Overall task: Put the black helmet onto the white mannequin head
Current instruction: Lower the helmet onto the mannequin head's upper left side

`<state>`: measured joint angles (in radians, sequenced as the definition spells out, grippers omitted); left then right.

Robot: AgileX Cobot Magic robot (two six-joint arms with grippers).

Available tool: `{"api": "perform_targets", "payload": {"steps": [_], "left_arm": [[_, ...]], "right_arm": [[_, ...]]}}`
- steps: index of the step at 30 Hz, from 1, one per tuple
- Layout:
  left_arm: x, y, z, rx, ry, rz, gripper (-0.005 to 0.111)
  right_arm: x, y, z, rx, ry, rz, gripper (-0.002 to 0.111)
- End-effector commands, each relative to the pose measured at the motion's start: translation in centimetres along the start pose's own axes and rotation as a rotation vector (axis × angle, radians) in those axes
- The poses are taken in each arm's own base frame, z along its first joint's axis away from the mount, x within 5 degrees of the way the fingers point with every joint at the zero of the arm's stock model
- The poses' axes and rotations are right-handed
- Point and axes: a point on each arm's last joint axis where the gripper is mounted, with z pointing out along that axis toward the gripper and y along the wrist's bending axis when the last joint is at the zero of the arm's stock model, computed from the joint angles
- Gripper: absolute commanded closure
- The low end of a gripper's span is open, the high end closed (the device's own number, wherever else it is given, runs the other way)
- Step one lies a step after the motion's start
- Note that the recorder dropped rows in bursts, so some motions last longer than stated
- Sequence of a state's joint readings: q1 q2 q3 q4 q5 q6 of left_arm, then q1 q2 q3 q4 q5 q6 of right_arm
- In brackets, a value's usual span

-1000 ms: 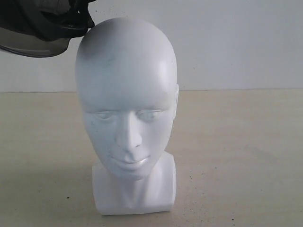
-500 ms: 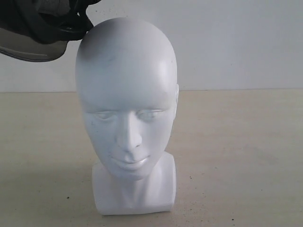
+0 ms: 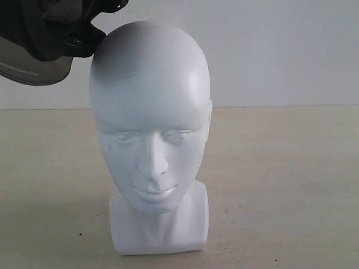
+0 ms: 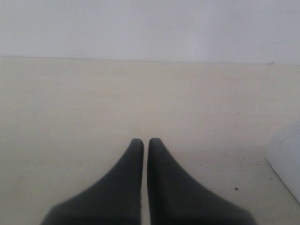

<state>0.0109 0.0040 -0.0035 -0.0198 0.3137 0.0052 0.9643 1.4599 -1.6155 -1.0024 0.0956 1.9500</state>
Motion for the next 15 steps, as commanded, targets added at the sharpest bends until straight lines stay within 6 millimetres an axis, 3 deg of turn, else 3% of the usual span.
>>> {"api": "perform_targets", "payload": {"steps": [1, 15], "left_arm": [[0.1, 0.0, 0.0, -0.004, -0.004, 0.005, 0.102], [0.1, 0.0, 0.0, -0.004, -0.004, 0.005, 0.102]], "right_arm": [[-0.2, -0.7, -0.6, 0.049, -0.013, -0.075, 0.108], [-1.5, -1.1, -2.9, 0.171, -0.07, -0.18, 0.108]]}}
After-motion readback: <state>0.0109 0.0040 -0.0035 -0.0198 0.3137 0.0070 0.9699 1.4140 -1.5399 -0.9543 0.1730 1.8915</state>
